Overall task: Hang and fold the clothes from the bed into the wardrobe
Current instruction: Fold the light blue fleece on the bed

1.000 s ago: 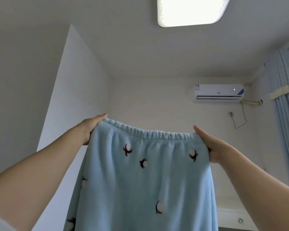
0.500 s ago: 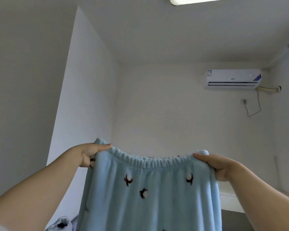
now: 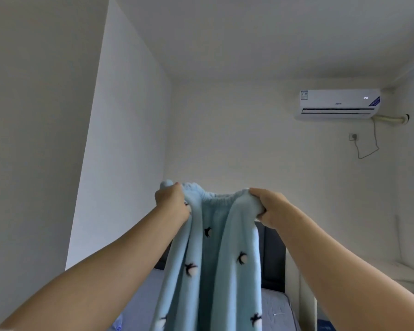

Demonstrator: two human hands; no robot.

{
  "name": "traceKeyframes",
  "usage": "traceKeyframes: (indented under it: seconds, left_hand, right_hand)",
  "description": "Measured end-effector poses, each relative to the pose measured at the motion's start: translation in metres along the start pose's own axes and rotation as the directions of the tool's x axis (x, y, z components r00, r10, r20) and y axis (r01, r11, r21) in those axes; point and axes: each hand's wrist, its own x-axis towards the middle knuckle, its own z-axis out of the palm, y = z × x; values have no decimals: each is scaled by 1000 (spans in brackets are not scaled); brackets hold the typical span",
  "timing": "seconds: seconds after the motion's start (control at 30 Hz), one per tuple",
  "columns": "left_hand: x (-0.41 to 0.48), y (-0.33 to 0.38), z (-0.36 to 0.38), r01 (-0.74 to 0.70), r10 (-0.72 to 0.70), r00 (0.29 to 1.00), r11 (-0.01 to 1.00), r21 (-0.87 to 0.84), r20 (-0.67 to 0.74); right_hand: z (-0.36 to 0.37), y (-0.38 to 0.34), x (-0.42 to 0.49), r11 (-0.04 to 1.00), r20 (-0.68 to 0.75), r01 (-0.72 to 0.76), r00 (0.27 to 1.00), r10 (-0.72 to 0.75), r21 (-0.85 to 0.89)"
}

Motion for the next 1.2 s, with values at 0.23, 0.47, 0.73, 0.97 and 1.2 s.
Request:
traceKeyframes:
  seconds: [0.23, 0.47, 0.73, 0.97, 1.2]
  left_hand:
    - [-37, 10, 18, -197, 185, 976, 975, 99, 118]
    - [-44, 12, 18, -224, 211, 953, 974, 37, 219]
    - [-36, 3, 6, -448, 319, 827, 872, 199, 463]
    - [-23, -2, -4, -315, 253, 900, 940, 131, 354]
    - [-8, 8, -12, -179, 121, 912, 977, 116, 391]
  right_hand:
    - [35, -20, -44, 996, 275, 90, 957, -88, 3]
    - [36, -26, -56, 995, 359, 51, 930, -80, 90]
    - [32, -17, -55, 976, 544, -39, 835, -86, 213]
    - [25, -6, -43, 887, 367, 453, 842, -396, -83]
    - [14, -4, -40, 685, 565, 612, 750, -344, -396]
